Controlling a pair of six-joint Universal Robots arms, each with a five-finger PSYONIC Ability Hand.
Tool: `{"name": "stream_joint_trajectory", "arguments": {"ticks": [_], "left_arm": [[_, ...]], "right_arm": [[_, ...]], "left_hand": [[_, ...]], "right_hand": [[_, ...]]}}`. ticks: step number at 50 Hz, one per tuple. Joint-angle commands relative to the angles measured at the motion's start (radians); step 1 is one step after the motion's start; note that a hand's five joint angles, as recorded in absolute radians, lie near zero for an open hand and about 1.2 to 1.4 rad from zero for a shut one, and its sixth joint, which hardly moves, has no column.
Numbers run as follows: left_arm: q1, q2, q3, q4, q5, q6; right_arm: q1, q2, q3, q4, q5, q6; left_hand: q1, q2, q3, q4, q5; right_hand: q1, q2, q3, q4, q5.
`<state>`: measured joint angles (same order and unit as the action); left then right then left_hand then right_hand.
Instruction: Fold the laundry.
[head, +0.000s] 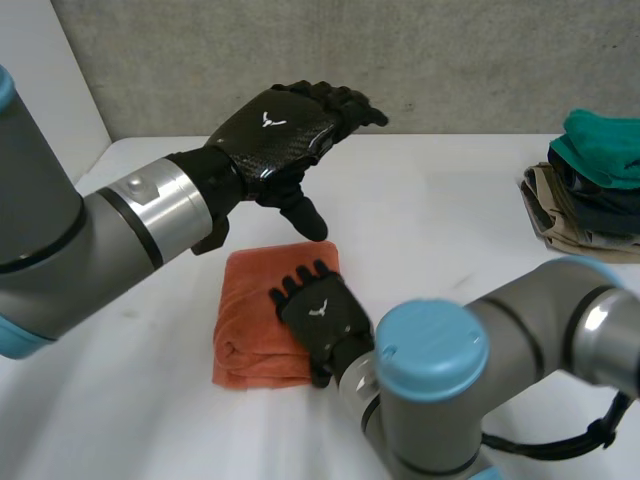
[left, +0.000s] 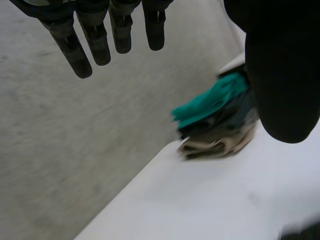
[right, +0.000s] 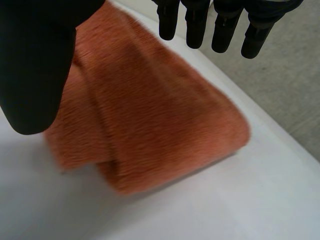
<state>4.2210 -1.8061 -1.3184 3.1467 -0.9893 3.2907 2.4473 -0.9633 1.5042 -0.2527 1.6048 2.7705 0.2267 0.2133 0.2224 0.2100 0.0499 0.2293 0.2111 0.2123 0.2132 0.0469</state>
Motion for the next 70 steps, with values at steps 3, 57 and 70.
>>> {"name": "stream_joint_trajectory", "arguments": {"ticks": [3,57,70], "left_arm": [[0.024,-0.018,-0.002,-0.008,0.063,-0.095],[0.082,0.073,-0.013,-0.007,0.046,-0.108],[0.074,0.079,-0.03,-0.007,0.046,-0.108]], "right_arm": [[0.021,0.098,-0.031,-0.147,0.05,-0.003],[-0.486,-0.057,-0.501,-0.356,-0.078,-0.022],[-0.961,-0.054,-0.602,-0.361,-0.288,0.305]], "left_hand": [[-0.052,-0.039,-0.048,-0.036,-0.05],[-0.052,-0.039,-0.048,-0.036,-0.05],[-0.052,-0.039,-0.048,-0.036,-0.05]], "right_hand": [[-0.055,-0.037,-0.038,-0.039,-0.047],[1.167,1.185,1.184,1.183,1.175],[1.167,1.185,1.184,1.183,1.175]]}}
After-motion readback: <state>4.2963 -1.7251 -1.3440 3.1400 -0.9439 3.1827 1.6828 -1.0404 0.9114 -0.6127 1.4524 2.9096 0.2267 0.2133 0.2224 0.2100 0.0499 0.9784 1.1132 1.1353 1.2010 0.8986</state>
